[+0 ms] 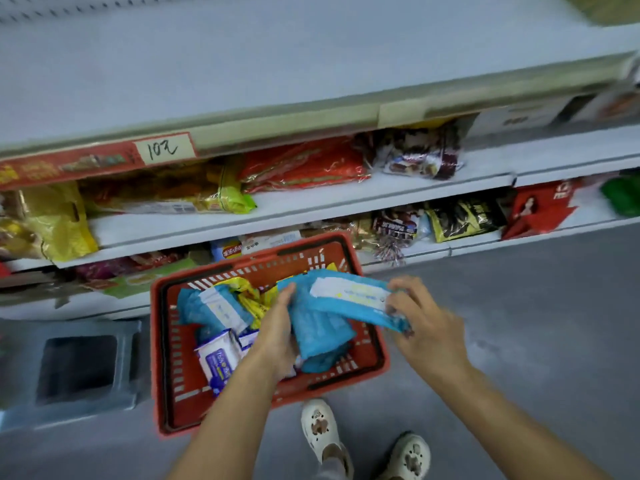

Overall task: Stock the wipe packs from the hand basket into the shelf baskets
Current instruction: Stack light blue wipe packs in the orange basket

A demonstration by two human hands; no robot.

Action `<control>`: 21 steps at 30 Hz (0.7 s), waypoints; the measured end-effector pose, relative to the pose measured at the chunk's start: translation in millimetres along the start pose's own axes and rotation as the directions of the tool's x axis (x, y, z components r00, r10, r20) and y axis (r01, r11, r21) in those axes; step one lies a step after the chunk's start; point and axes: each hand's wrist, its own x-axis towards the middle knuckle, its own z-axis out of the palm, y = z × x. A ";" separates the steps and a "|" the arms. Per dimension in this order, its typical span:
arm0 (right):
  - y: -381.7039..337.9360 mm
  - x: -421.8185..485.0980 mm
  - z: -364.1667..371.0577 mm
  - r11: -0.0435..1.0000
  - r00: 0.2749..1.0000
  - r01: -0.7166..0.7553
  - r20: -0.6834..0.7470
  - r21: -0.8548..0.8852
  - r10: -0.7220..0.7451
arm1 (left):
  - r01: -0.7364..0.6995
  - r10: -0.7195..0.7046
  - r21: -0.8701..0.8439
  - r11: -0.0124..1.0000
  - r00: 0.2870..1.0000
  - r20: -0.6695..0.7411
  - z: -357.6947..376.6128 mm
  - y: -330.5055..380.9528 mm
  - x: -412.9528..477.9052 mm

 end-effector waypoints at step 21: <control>198.4 -71.5 -281.3 0.127 0.661 -0.379 0.172 0.917 0.730 | -0.517 0.408 0.287 0.806 0.837 0.364 360.4 -106.8 -109.2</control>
